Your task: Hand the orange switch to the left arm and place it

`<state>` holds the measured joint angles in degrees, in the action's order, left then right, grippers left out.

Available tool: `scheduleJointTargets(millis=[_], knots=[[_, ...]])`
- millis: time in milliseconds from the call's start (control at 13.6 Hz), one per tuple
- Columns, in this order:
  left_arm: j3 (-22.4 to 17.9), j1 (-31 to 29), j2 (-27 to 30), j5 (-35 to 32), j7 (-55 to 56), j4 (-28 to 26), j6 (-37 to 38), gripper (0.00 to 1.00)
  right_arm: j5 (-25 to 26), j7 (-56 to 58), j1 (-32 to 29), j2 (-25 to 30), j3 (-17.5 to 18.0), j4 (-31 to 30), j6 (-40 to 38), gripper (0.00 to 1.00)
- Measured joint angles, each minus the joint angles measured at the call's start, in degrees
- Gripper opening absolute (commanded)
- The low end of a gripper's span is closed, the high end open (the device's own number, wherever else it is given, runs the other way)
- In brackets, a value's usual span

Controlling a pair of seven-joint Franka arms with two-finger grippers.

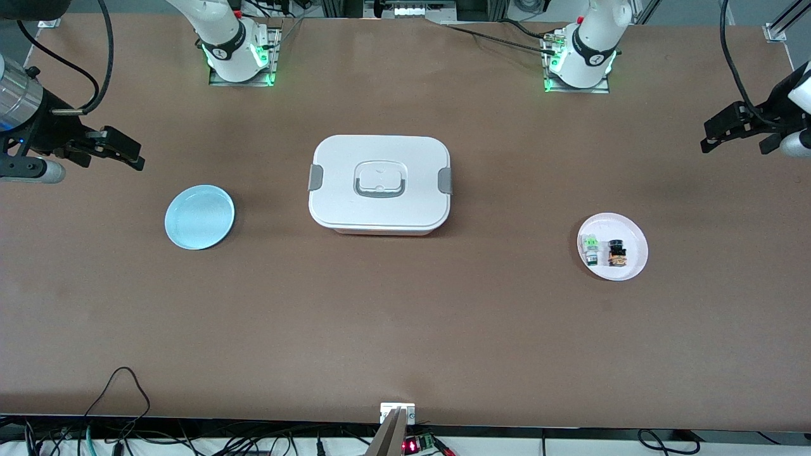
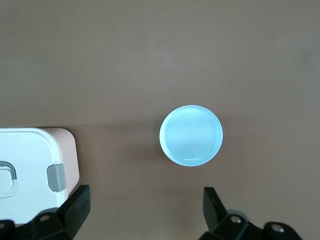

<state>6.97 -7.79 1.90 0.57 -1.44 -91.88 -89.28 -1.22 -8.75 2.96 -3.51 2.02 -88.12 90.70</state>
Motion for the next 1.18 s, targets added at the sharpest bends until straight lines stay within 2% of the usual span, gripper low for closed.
scheduleJointTargets(millis=[441,1176], knots=[[0.97,0.42,-0.74,0.10,0.01,0.40,0.00,1.00,2.41,-1.12,0.35,0.15,0.43,0.01,-0.43,1.00],[1.00,0.44,-0.77,0.10,0.01,0.50,0.00,1.00,2.49,-2.25,0.36,3.59,0.38,-0.20,-1.68,1.00]])
